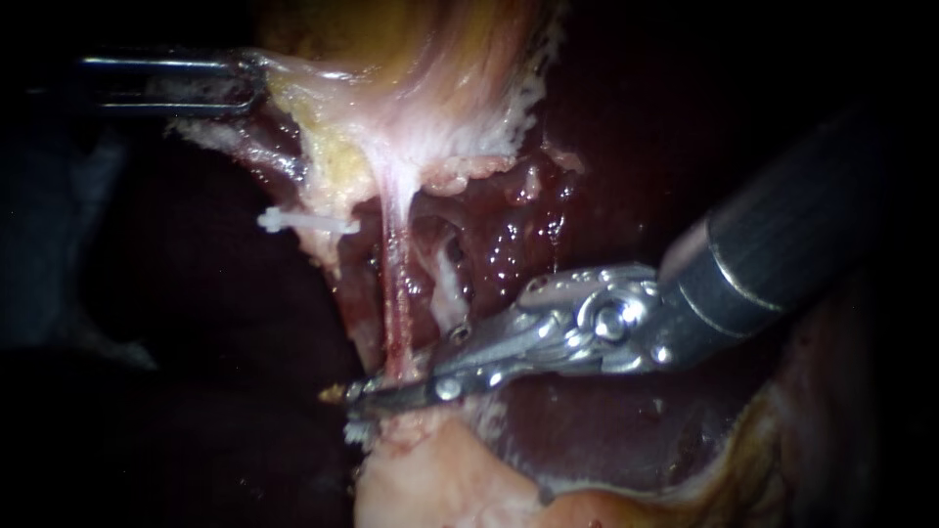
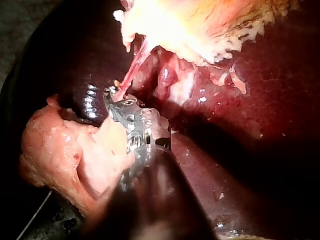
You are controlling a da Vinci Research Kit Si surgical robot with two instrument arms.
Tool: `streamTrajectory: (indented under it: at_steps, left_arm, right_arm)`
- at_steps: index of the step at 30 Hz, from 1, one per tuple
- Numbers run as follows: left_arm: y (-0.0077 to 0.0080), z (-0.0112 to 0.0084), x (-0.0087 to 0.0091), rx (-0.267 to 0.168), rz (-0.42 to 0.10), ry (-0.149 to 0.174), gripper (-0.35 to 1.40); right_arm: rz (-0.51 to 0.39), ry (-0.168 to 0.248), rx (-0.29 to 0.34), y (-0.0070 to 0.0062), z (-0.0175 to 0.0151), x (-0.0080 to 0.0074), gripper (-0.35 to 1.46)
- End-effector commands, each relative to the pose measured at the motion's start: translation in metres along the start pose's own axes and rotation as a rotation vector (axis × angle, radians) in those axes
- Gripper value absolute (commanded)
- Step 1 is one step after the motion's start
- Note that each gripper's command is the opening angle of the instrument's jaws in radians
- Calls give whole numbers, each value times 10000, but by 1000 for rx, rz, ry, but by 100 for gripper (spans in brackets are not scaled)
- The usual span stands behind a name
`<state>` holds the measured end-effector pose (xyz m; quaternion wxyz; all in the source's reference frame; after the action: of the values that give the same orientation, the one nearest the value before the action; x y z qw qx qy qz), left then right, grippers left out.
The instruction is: Going back first clip right tube
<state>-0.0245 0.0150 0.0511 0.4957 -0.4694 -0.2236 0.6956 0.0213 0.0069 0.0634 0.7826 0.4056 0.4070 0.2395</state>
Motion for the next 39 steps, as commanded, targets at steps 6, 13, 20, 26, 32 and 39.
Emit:
streamTrajectory:
  at_steps: [6, 13, 20, 26, 32, 39]
  left_arm:
    - [0, 0, 0, 0, 0, 0, -35]
    - [0, 0, 0, -1, 0, 0, -35]
    - [0, 0, 0, -1, 0, 0, -35]
    - [0, -1, 0, -1, 0, 0, -35]
    - [0, -1, 0, -1, 0, 0, -35]
    - [-1, -1, -2, -1, 1, 0, -35]
  right_arm:
    - [-5, 30, 41, 3, -1, 1, -6]
    - [-7, 100, -48, 2, 3, 0, 45]
    - [-172, 140, -145, 10, 3, -4, 49]
    - [-275, 153, -241, 16, -13, -13, 49]
    - [-380, 135, -239, 12, -50, -27, 50]
    - [-454, 122, -214, 3, -123, -37, 50]
